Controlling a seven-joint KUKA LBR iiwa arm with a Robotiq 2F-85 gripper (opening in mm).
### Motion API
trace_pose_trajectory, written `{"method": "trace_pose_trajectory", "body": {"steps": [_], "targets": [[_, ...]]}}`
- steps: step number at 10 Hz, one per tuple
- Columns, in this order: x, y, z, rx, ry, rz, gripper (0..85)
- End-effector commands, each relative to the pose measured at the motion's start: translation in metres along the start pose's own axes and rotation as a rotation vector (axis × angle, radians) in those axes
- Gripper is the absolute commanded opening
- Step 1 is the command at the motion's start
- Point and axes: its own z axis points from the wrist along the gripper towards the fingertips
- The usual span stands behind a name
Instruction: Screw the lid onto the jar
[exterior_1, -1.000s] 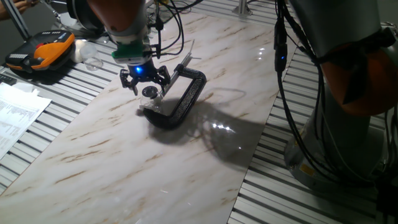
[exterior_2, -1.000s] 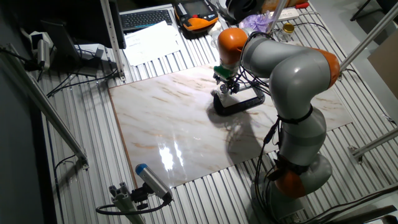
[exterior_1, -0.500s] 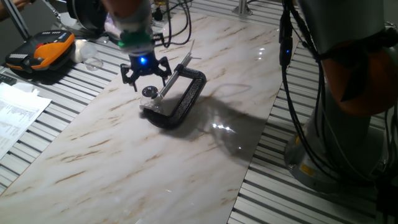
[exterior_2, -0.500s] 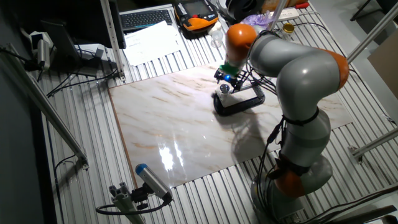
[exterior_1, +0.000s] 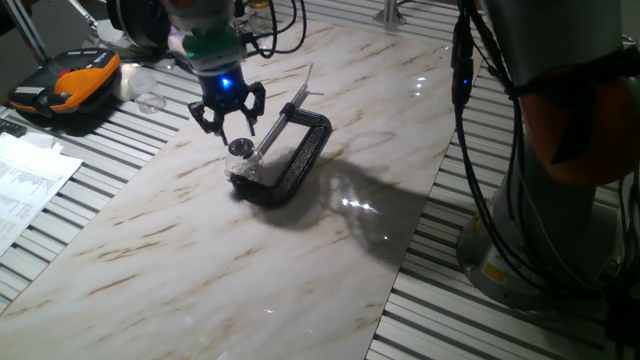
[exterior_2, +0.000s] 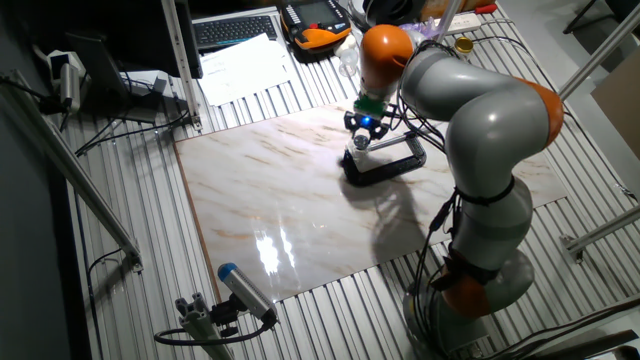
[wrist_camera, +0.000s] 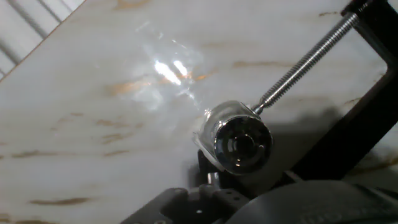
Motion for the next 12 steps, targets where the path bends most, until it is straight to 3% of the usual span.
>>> {"method": "trace_pose_trajectory", "body": {"steps": [1, 2, 3, 4, 5, 6, 9, 11, 12], "targets": [[0.000, -0.001, -0.001, 0.000, -0.021, -0.758, 34.0], [0.001, -0.003, -0.004, -0.038, -0.014, -0.855, 17.0], [0.003, -0.003, -0.006, -0.048, -0.002, -0.909, 0.0], [0.006, -0.002, -0.009, -0.056, -0.020, -0.957, 0.0], [0.008, -0.001, -0.011, -0.037, -0.033, -1.004, 0.0], [0.010, -0.001, -0.013, -0.032, -0.027, -1.039, 0.0], [0.014, -0.001, -0.016, -0.057, 0.006, -1.102, 0.0], [0.024, 0.001, -0.021, -0.042, -0.003, -1.101, 0.0], [0.024, 0.001, -0.021, -0.048, -0.005, -1.102, 0.0]]}}
